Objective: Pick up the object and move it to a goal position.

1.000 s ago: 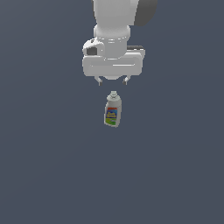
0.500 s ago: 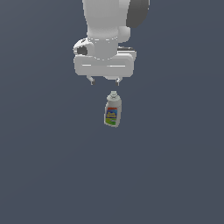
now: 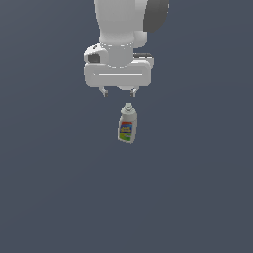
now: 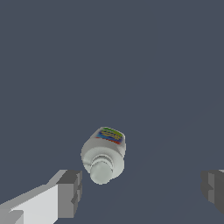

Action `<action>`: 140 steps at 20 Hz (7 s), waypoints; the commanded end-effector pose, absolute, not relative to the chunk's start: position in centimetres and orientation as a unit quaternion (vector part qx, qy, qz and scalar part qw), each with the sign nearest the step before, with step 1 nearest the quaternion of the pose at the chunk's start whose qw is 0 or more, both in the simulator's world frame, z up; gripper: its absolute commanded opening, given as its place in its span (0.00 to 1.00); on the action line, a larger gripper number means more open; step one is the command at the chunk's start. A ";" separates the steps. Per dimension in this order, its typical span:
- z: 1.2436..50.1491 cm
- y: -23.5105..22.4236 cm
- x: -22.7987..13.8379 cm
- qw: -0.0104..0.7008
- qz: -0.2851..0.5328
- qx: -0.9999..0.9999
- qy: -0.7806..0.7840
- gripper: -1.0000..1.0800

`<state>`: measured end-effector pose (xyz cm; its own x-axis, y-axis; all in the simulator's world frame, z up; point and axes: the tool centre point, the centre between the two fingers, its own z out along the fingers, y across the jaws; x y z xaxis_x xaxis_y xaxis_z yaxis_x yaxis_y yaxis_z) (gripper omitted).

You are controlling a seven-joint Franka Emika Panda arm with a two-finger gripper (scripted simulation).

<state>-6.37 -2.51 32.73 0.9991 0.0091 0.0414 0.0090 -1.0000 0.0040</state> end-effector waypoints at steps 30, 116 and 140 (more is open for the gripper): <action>29.7 -0.7 -7.9 0.003 0.007 0.930 0.367 0.96; 38.3 -6.0 -1.6 0.000 0.000 0.838 0.546 0.00; 45.0 -8.8 2.1 0.000 0.000 0.838 0.546 0.00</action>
<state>2.01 -8.80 44.27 0.4048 0.9144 -0.0040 0.9143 -0.4048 -0.0122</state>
